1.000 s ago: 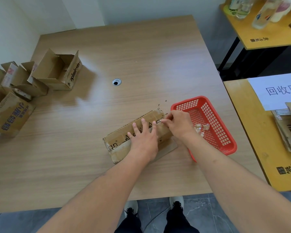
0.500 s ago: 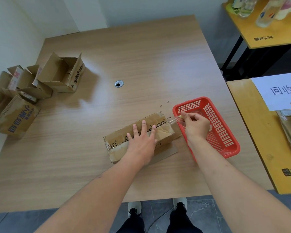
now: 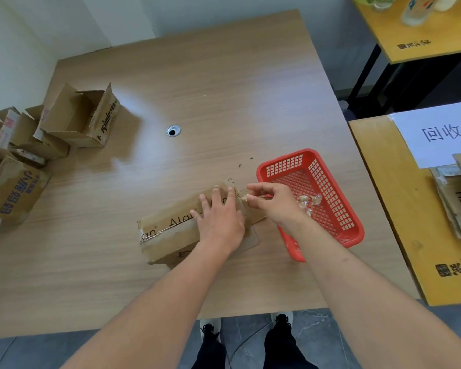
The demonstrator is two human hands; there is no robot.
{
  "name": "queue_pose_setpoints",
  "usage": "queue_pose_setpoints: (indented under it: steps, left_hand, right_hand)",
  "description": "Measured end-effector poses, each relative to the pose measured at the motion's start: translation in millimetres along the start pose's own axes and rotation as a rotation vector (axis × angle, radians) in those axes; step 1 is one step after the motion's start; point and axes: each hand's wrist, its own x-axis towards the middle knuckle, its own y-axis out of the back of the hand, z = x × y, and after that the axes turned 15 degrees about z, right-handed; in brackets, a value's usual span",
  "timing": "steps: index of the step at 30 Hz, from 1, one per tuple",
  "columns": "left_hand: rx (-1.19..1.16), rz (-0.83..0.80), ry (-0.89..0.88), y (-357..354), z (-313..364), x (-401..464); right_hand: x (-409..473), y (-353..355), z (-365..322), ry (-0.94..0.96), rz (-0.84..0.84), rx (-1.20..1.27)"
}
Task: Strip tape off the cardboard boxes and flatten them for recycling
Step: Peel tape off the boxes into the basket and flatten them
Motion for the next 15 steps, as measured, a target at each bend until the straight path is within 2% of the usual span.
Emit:
queue_pose_setpoints:
  steps: [4,7,11,15]
  left_hand:
    - [0.024,0.008,-0.013,-6,-2,1]
    - [0.052,-0.002,-0.073,-9,-6,-2]
    - [0.053,0.002,-0.06,-8,-7,-2]
    - [0.04,0.005,-0.092,-11,-16,-3]
  right_hand:
    - [-1,0,5,-0.122,-0.09,0.043]
    - [0,-6,7,-0.104,-0.133,0.011]
    - [3,-8,10,0.0,-0.083,-0.082]
    - [4,-11,2,-0.14,-0.036,0.004]
